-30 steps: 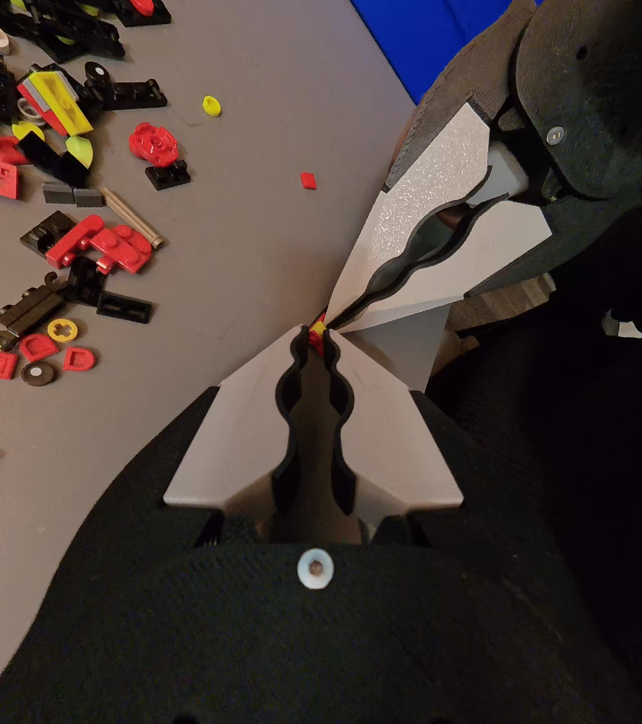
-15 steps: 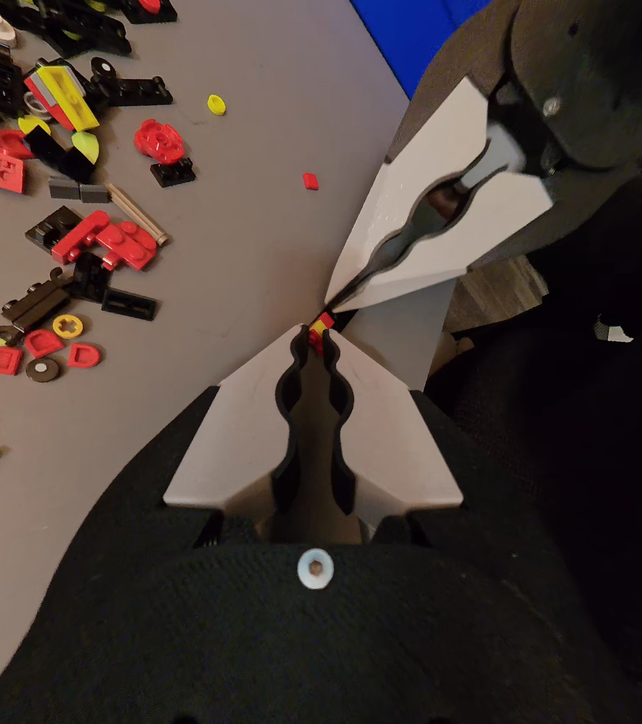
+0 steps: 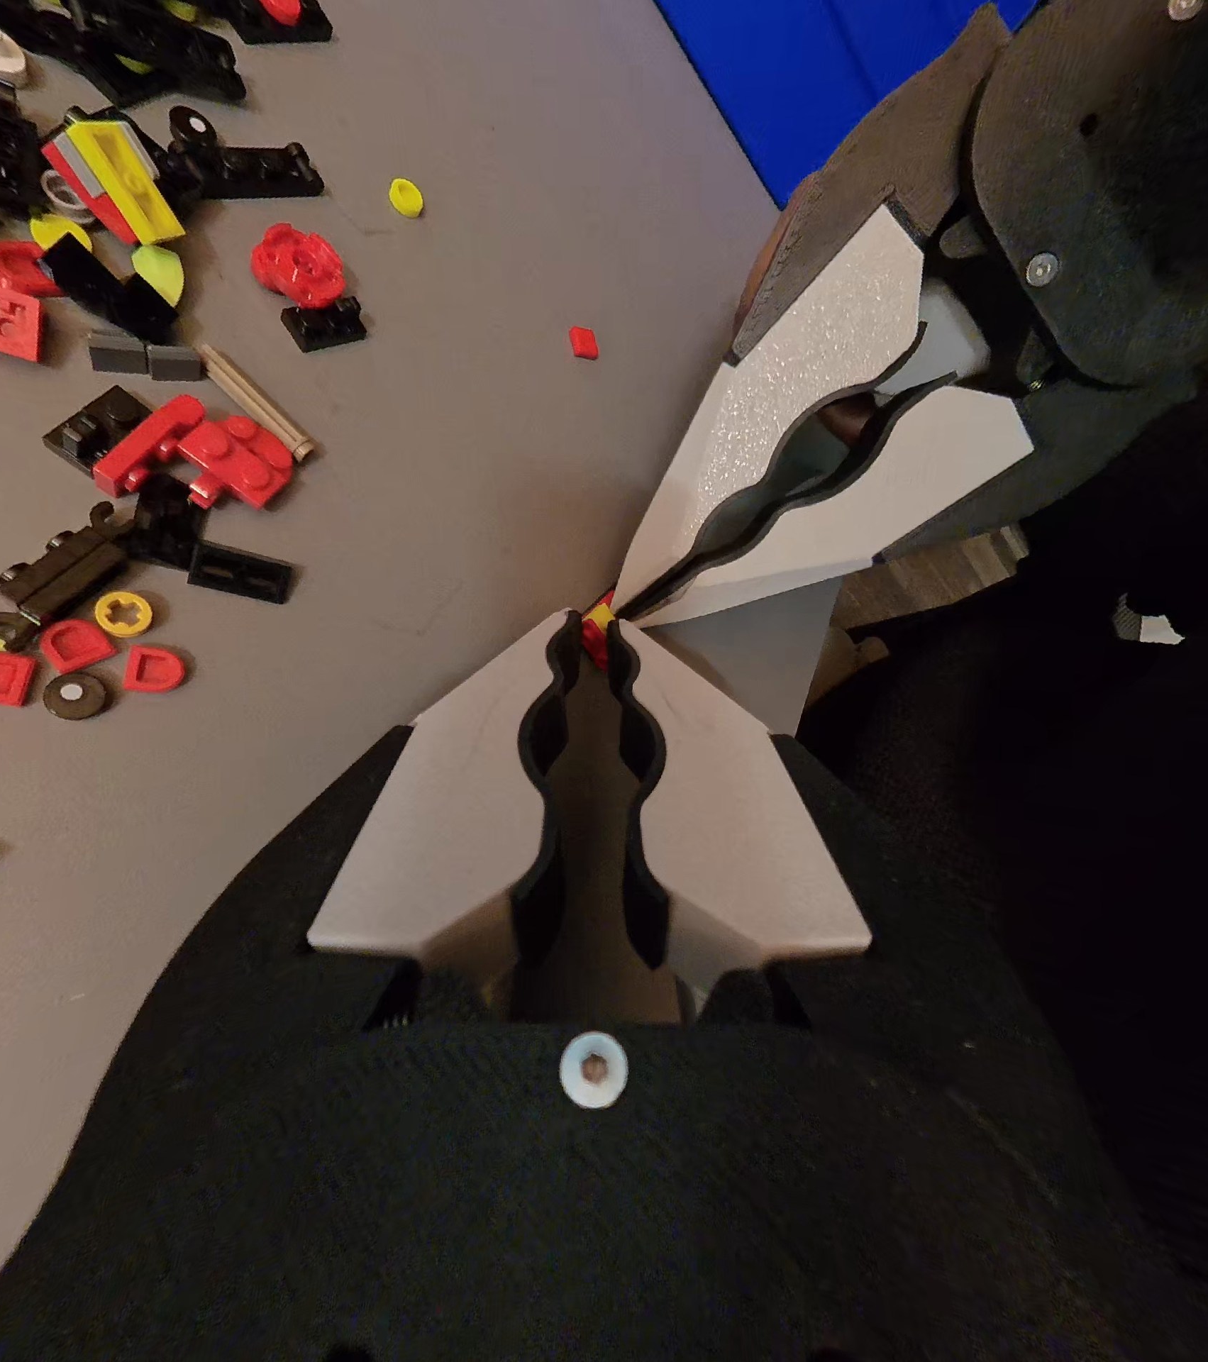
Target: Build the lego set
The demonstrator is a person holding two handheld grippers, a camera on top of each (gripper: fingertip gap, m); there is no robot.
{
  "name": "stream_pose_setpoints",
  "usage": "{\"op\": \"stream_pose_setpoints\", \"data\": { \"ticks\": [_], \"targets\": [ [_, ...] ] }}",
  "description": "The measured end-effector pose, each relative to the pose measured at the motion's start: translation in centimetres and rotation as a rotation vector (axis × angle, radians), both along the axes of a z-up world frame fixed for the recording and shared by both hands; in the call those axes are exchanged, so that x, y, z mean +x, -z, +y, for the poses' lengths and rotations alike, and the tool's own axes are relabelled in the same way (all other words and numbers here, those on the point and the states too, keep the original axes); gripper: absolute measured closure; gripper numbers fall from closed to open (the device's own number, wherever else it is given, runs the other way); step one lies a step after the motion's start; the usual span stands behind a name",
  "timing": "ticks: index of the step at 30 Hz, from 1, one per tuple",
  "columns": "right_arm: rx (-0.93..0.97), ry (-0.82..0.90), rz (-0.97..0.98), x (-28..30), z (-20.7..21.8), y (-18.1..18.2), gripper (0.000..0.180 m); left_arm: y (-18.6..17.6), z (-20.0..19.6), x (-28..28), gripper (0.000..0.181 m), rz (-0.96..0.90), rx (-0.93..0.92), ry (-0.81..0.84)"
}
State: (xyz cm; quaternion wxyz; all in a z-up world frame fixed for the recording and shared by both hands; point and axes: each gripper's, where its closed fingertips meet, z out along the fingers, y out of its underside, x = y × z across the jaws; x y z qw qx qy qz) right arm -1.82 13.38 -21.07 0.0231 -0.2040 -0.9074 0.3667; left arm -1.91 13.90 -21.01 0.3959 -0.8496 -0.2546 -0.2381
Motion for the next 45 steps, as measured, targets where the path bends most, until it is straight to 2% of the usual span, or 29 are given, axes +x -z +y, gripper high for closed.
{"op": "stream_pose_setpoints", "data": {
  "ticks": [3, 8, 16, 45],
  "targets": [
    [-0.004, -0.002, 0.02, -0.1, 0.0, -0.1, 0.18, 0.0, 0.0, 0.0, 0.175, 0.005, -0.002, -0.001],
    [-0.144, 0.061, -0.029, -0.8, 0.6, -2.3, 0.18, 0.0, 0.0, 0.0, 0.175, 0.0, -0.001, -0.002],
    [0.031, 0.021, 0.04, -0.4, 0.8, 0.0, 0.177, 0.0, 0.0, -0.1, 0.175, -0.008, 0.002, -0.002],
    [0.051, 0.018, 0.025, 0.0, 0.0, 0.0, 0.18, 0.0, 0.1, -0.1, 0.175, 0.0, 0.002, -0.007]
  ]
}}
